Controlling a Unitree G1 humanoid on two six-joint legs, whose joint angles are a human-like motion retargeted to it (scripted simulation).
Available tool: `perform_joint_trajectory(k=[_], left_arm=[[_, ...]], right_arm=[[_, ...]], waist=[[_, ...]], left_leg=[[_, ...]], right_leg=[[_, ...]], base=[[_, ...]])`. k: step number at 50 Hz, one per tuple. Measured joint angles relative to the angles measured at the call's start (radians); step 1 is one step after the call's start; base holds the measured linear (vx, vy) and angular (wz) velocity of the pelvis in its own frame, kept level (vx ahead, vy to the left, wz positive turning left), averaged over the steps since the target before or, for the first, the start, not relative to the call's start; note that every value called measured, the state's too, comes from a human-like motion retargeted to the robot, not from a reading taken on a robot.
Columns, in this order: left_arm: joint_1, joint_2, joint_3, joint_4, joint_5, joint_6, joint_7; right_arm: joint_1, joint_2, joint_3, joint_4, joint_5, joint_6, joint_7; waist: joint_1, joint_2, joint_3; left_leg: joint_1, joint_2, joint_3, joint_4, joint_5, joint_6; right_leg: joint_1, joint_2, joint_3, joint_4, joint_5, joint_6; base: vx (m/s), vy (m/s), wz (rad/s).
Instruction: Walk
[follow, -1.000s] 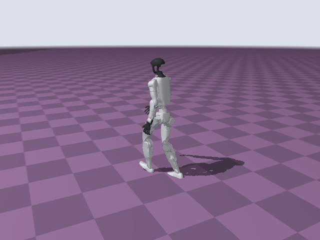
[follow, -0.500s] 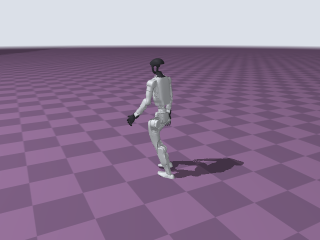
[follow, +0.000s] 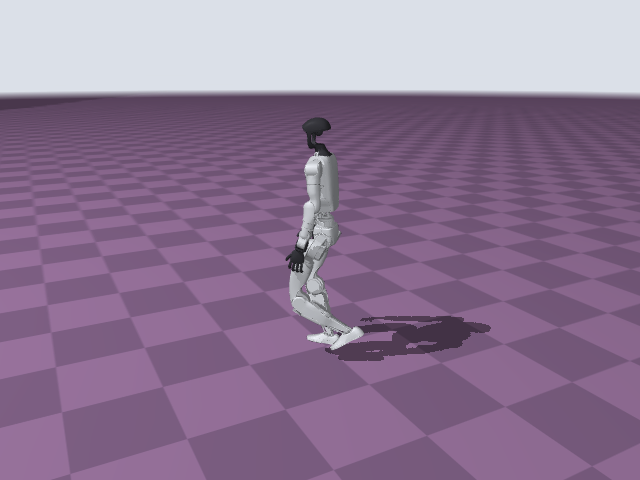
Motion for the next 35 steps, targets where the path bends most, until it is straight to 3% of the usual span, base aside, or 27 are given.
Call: perform_joint_trajectory(k=[4,8,14,19,25,28,32,35], left_arm=[[0.026,0.016,0.032,-0.017,-0.015,0.004,0.008],[0.039,0.021,0.057,-0.043,-0.027,-0.007,0.019],[0.03,0.016,0.067,-0.051,-0.009,-0.021,0.036],[0.016,0.0,0.062,-0.043,0.01,-0.018,0.036],[-0.032,0.007,0.051,-0.017,0.007,-0.009,0.028],[-0.059,0.012,0.033,-0.012,-0.009,-0.005,0.022],[-0.107,0.025,-0.004,-0.029,-0.01,-0.002,0.015],[-0.133,0.039,-0.027,-0.062,0.013,-0.005,0.022]], right_arm=[[-0.072,-0.018,0.008,-0.055,0.005,-0.01,-0.03],[-0.126,-0.037,0.013,-0.112,0.019,-0.025,-0.051],[-0.153,-0.047,0.016,-0.16,0.014,-0.044,-0.054],[-0.133,-0.02,0.027,-0.152,-0.002,-0.045,-0.03],[-0.059,0.037,0.038,-0.043,-0.017,-0.025,0.03],[-0.011,0.057,0.037,0.033,-0.02,-0.009,0.069],[0.037,0.064,0.025,0.103,-0.013,0.005,0.108],[0.077,0.066,0.013,0.12,-0.012,0.013,0.114]], waist=[[0.052,-0.035,0.011],[0.083,-0.07,0.02],[0.077,-0.127,0.02],[0.064,-0.15,0.012],[0.042,-0.208,0.011],[0.024,-0.246,0.012],[-0.01,-0.307,0.022],[-0.044,-0.325,0.031]], left_leg=[[-0.132,-0.006,0.018,-0.023,-0.065,0.035],[-0.204,-0.064,0.039,-0.247,-0.089,0.034],[-0.202,-0.202,0.052,-0.744,0.01,-0.003],[-0.181,-0.259,0.052,-0.882,0.075,-0.016],[-0.119,-0.339,0.058,-0.868,0.142,0.006],[-0.079,-0.4,0.051,-0.877,0.15,0.026],[0.021,-0.506,0.021,-1.009,0.193,0.054],[0.071,-0.549,-0.009,-1.041,0.193,0.063]], right_leg=[[0.069,-0.018,0.005,-0.051,-0.03,-0.002],[0.132,-0.05,0.012,-0.102,-0.057,0.007],[0.192,-0.129,-0.006,-0.137,-0.105,0.016],[0.203,-0.164,-0.017,-0.077,-0.165,0.013],[0.219,-0.224,0.022,0.081,-0.235,0.036],[0.198,-0.268,0.042,0.223,-0.202,0.086],[0.113,-0.353,0.076,0.5,-0.046,0.186],[0.04,-0.403,0.083,0.688,0.032,0.211]], base=[[-0.02,-0.03,0.37],[0.0,0.01,0.43],[0.03,0.04,0.62],[0.1,0.05,0.54],[0.23,0.06,0.53],[0.29,0.06,0.62],[0.29,0.04,0.67],[0.27,0.02,0.71]])
